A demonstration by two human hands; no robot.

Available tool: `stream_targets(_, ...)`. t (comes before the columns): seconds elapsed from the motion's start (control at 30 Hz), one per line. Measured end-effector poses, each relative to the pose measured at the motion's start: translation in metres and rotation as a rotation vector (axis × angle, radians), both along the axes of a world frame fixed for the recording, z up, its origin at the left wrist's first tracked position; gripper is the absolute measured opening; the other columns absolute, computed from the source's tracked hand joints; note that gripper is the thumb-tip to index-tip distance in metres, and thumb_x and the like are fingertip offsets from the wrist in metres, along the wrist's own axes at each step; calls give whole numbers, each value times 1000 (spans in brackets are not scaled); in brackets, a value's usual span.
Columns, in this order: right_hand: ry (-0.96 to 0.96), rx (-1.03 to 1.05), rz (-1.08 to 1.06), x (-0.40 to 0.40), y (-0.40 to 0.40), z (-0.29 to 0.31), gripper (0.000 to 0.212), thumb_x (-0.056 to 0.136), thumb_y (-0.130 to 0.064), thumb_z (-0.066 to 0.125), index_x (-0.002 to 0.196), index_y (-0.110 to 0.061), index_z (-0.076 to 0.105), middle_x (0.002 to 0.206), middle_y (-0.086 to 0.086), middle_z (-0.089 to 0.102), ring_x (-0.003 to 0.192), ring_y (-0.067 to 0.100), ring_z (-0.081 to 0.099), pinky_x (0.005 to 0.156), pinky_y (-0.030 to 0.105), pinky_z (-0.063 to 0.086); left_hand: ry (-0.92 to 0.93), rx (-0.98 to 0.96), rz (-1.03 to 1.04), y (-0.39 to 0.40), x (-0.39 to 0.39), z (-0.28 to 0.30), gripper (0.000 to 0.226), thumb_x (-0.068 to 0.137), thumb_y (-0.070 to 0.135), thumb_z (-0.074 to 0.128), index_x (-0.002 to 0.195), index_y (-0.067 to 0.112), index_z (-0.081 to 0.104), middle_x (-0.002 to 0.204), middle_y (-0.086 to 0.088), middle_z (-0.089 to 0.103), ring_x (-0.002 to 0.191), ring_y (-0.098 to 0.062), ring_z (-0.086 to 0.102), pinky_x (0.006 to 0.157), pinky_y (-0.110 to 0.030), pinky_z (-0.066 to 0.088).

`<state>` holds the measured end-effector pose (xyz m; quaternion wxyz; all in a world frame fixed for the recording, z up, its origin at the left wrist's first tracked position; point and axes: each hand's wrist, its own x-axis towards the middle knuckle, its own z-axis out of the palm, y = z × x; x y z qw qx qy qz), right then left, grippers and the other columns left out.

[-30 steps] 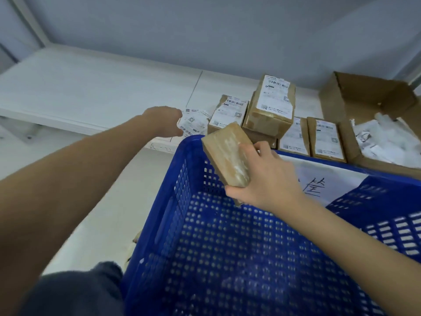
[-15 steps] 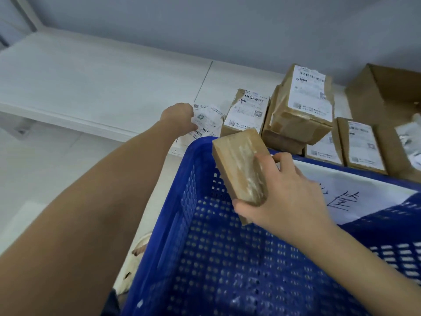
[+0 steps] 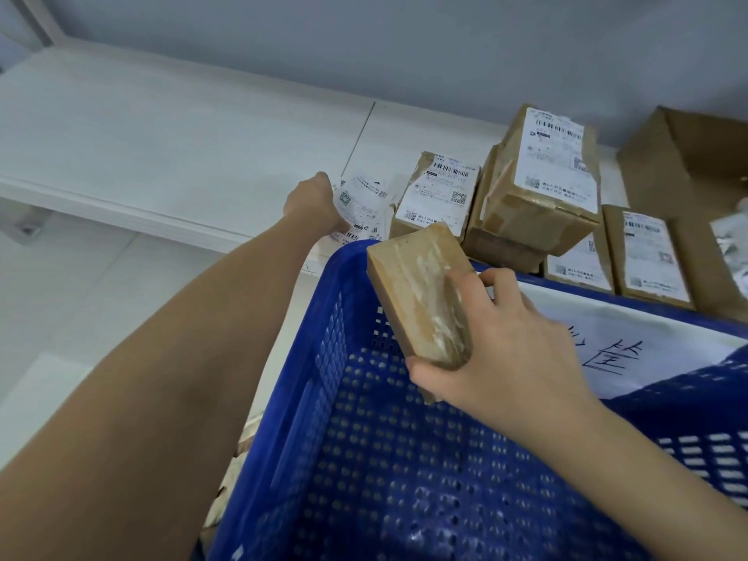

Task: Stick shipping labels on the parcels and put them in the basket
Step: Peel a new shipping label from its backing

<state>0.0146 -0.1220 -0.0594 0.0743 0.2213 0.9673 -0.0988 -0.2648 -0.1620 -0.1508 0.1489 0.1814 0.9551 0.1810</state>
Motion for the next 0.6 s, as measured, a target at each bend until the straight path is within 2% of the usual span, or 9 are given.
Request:
stream_targets(0.13, -7, -5, 3, 3, -2, 6, 84, 72, -72, 52, 137, -31, 18, 127, -5, 27, 108, 15, 45, 67, 26, 35, 43, -65, 25, -11, 6, 4, 31, 82, 28, 73, 101, 12, 53, 100, -7, 61, 84, -25, 56, 67, -31, 38)
stream_targets(0.23, -6, -7, -3, 8, -4, 14, 82, 73, -71, 52, 136, -30, 20, 123, -5, 28, 102, 14, 45, 66, 25, 35, 61, -20, 35, -24, 12, 13, 23, 85, 31, 69, 92, 13, 58, 88, -5, 61, 77, -24, 56, 61, -29, 36)
stream_targets(0.33, -9, 0, 0, 19, -6, 25, 81, 73, -72, 51, 135, -30, 19, 118, -6, 27, 91, 11, 37, 63, 25, 33, 38, 72, 55, -43, 13, 35, 23, 86, 31, 68, 95, 10, 65, 88, -7, 67, 83, -27, 64, 63, -30, 40)
stream_targets(0.43, 2, 5, 0, 32, -6, 37, 83, 73, -72, 52, 137, -30, 20, 122, -4, 29, 97, 13, 43, 67, 24, 36, 23, 164, 54, -60, 16, 62, 25, 86, 32, 69, 91, 9, 67, 84, -7, 68, 86, -28, 68, 66, -30, 44)
stream_targets(0.53, -2, 13, -18, 46, -2, 48, 83, 73, -73, 52, 136, -30, 19, 127, -3, 29, 106, 16, 47, 67, 25, 40, 28, 243, 31, -71, 28, 87, 26, 86, 28, 71, 69, 13, 58, 64, -3, 57, 69, -25, 66, 54, -24, 37)
stream_targets(0.6, 12, 13, -36, 59, 2, 58, 84, 73, -73, 52, 136, -31, 19, 127, -2, 30, 106, 17, 48, 68, 25, 42, 32, 301, 8, -76, 45, 106, 34, 87, 26, 71, 62, 16, 49, 62, -2, 53, 58, -17, 61, 47, -23, 35)
